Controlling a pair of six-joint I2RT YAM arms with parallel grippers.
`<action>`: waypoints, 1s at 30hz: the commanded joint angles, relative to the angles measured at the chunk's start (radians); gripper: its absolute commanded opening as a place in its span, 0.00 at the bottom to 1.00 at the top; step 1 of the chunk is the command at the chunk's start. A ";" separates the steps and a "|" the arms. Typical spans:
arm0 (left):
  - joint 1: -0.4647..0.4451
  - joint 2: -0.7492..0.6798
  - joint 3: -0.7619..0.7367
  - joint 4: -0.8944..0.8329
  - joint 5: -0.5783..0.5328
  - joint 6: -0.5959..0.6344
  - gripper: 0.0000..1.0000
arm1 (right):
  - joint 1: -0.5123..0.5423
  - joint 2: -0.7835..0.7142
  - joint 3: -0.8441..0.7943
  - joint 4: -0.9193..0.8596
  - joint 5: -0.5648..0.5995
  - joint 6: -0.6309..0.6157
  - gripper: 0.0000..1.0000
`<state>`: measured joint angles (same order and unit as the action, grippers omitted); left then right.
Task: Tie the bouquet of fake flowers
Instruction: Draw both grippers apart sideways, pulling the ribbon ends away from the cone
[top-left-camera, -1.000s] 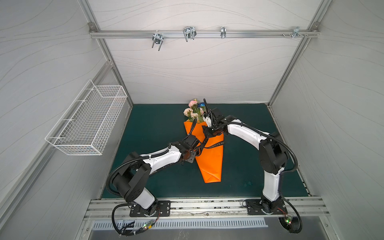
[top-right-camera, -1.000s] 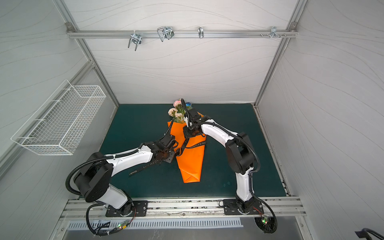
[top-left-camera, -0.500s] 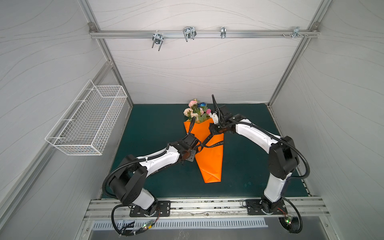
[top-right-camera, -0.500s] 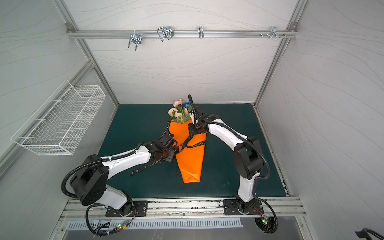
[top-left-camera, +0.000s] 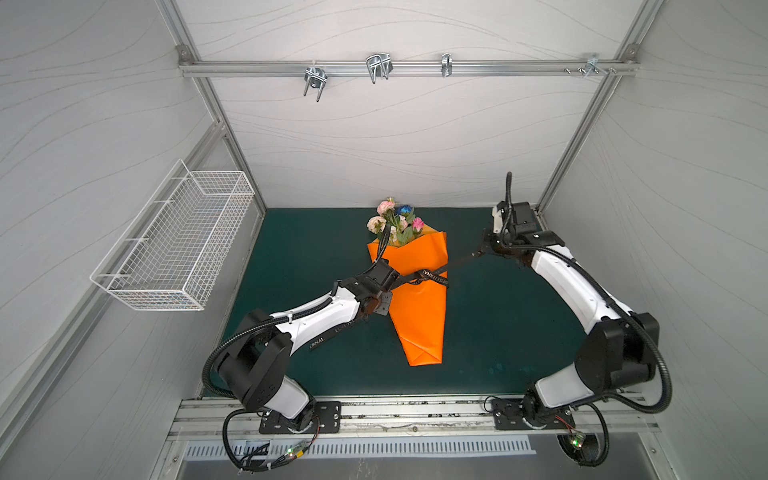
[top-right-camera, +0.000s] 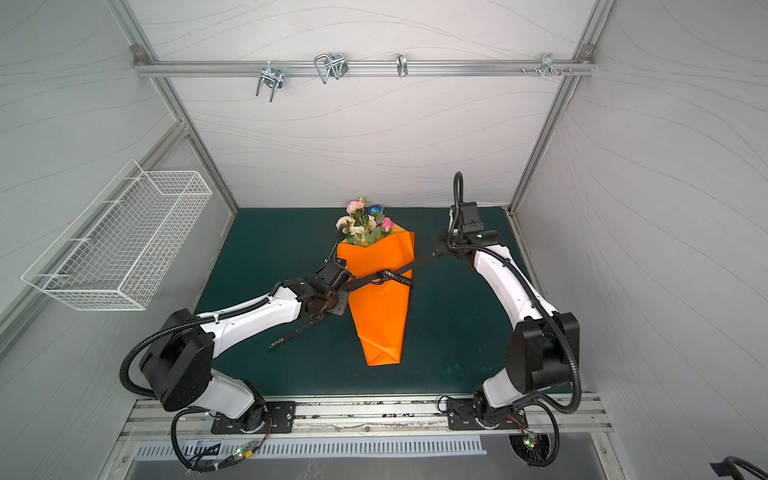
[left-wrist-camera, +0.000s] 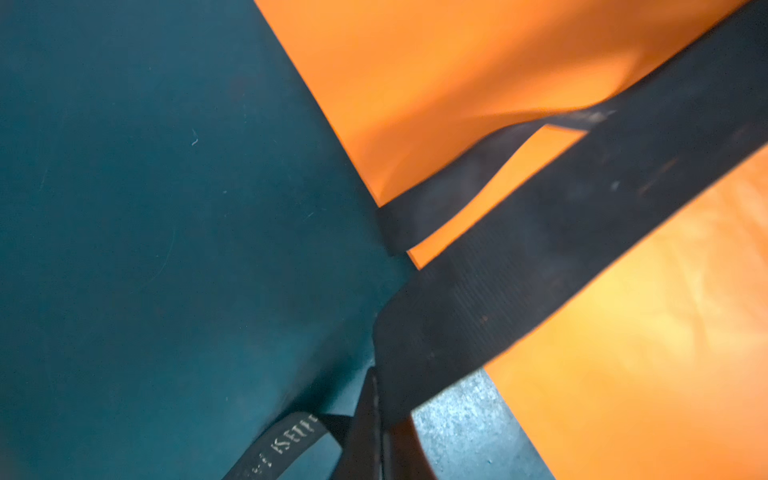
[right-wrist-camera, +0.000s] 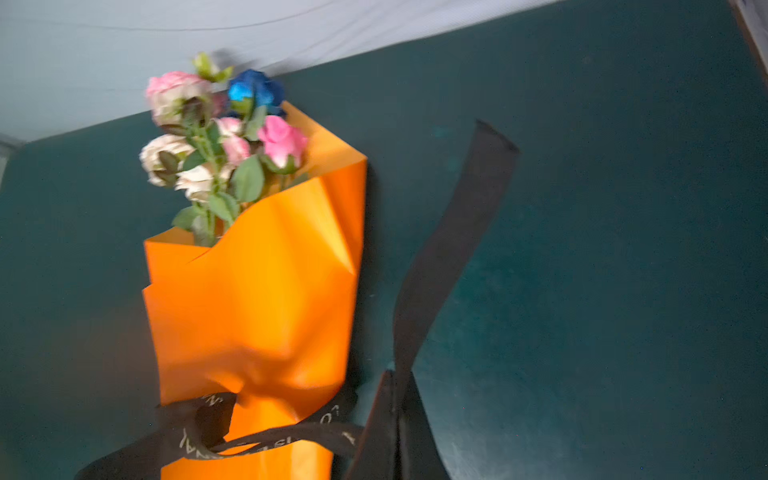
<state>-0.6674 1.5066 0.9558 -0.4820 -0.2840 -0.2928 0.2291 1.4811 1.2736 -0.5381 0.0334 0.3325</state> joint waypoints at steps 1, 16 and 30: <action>0.010 -0.025 0.001 -0.024 0.007 -0.033 0.00 | -0.022 -0.110 -0.069 0.014 -0.045 0.053 0.00; 0.107 -0.062 -0.129 -0.054 0.058 -0.237 0.00 | -0.146 -0.324 -0.334 -0.035 -0.050 0.107 0.00; 0.336 -0.008 -0.188 0.091 0.187 -0.331 0.00 | -0.371 -0.172 -0.354 0.053 -0.181 0.140 0.00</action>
<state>-0.3763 1.4647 0.7311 -0.4278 -0.1043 -0.5850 -0.1070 1.2812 0.9112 -0.5194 -0.1333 0.4576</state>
